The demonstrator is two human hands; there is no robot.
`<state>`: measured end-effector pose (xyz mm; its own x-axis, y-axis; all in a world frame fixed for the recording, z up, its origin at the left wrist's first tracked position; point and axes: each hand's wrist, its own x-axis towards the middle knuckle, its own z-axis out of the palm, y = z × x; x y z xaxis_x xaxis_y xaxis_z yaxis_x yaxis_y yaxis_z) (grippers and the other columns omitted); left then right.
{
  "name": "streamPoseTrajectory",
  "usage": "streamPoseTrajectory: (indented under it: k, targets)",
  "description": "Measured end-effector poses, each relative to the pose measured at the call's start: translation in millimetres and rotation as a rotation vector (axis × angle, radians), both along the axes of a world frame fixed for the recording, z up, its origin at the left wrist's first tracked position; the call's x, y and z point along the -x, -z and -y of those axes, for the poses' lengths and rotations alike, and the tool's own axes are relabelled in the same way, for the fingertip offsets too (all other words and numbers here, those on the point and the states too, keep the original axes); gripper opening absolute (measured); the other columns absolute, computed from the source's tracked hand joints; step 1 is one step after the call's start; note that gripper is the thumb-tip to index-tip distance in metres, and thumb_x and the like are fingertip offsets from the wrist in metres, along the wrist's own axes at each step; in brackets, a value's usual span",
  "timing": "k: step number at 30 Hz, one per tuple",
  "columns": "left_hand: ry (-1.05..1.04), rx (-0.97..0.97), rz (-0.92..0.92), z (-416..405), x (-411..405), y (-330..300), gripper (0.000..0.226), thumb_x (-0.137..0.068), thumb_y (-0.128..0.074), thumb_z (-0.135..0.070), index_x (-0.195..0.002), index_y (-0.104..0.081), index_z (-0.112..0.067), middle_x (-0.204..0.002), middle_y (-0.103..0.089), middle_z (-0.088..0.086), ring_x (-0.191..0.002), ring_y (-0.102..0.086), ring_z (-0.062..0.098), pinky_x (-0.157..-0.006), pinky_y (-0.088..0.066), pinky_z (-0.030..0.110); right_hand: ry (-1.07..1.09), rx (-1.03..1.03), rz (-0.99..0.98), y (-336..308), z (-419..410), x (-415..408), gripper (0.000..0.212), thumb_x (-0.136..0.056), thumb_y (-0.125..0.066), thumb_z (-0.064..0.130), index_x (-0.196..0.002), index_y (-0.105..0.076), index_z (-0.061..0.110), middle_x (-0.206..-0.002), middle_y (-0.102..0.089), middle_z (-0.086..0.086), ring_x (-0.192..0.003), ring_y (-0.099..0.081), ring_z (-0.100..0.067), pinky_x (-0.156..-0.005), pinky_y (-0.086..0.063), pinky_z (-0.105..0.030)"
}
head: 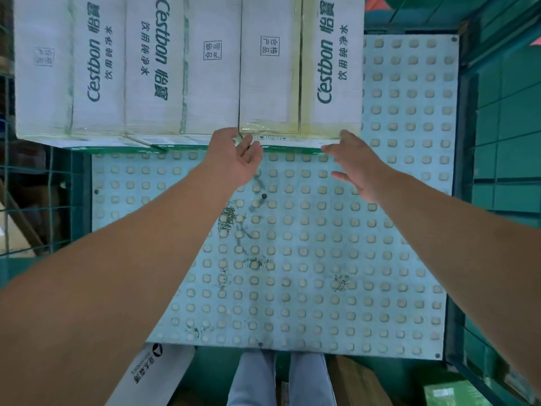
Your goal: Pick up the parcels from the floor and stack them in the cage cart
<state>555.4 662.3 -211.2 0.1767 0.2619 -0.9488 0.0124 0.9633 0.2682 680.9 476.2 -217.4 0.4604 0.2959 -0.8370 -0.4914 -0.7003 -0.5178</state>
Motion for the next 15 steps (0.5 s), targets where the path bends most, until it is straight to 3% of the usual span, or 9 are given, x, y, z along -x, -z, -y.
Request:
streamPoseTrajectory:
  k: [4, 11, 15]
  targets:
    - [0.038, -0.027, -0.011, 14, 12, -12, 0.047, -0.106, -0.053, -0.022, -0.15, -0.041, -0.013, -0.122, -0.069, 0.01, -0.114, -0.066, 0.025, -0.097, -0.057, 0.037, 0.002, -0.018, 0.007, -12, 7, 21, 0.065, -0.099, -0.064, 0.03, -0.158, -0.037, 0.033, -0.152, -0.047, 0.001, -0.115, -0.056, -0.015, -0.114, -0.045, -0.047]
    - [0.107, -0.023, -0.028, 54, 53, -60, 0.023, -0.103, -0.056, -0.019, -0.124, -0.058, -0.01, -0.104, -0.074, 0.007, -0.091, -0.069, 0.022, -0.087, -0.06, 0.033, 0.042, -0.069, -0.069, -66, 31, 70, 0.046, -0.102, -0.062, 0.025, -0.147, -0.052, 0.023, -0.139, -0.057, -0.004, -0.122, -0.059, -0.019, -0.105, -0.053, -0.038]
    - [0.129, -0.024, -0.021, 84, 90, -113, 0.018, -0.103, -0.057, -0.02, -0.119, -0.059, -0.012, -0.103, -0.073, 0.005, -0.088, -0.068, 0.02, -0.085, -0.059, 0.033, 0.093, -0.094, -0.153, -124, 52, 109, 0.039, -0.104, -0.06, 0.025, -0.142, -0.055, 0.024, -0.128, -0.061, 0.004, -0.121, -0.06, -0.018, -0.102, -0.054, -0.035]
